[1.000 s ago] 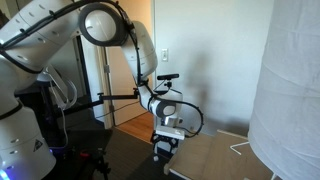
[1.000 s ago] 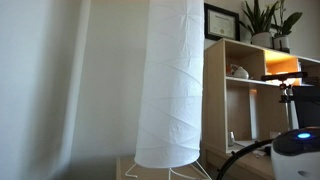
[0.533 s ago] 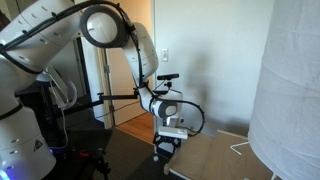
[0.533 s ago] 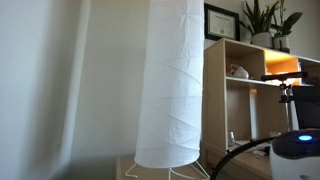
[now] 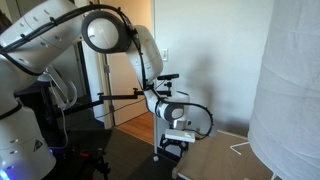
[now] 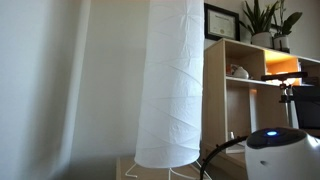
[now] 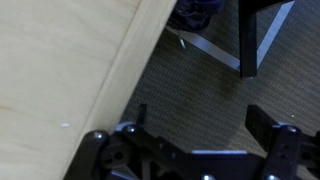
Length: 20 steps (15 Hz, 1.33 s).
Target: Close the drawer on the right
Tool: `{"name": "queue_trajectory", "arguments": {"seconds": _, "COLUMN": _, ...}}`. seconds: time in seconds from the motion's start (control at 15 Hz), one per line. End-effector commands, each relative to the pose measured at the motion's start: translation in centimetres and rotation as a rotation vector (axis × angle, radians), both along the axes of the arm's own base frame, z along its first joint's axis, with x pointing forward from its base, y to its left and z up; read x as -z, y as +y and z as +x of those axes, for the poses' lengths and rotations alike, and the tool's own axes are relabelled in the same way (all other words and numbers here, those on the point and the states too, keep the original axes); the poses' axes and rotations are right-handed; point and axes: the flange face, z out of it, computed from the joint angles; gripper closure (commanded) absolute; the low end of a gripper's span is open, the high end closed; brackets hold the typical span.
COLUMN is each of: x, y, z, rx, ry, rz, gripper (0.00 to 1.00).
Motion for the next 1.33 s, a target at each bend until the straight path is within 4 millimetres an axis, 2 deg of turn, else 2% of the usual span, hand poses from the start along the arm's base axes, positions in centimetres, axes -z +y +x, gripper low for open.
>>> {"name": "queue_trajectory", "arguments": {"seconds": 0.0, "x": -0.1, "y": -0.9, "z": 1.8, "rx": 0.018, "ry": -0.002, "rz": -0.006, "gripper": 0.0}}
{"name": "queue_trajectory", "arguments": {"seconds": 0.47, "x": 0.1, "y": -2.2, "z": 4.1, "rx": 0.035, "ry": -0.023, "rz": -0.008, "gripper": 0.0}}
{"name": "queue_trajectory", "arguments": {"seconds": 1.27, "x": -0.9, "y": -4.5, "z": 9.3, "rx": 0.069, "ry": -0.034, "rz": -0.022, "gripper": 0.0}}
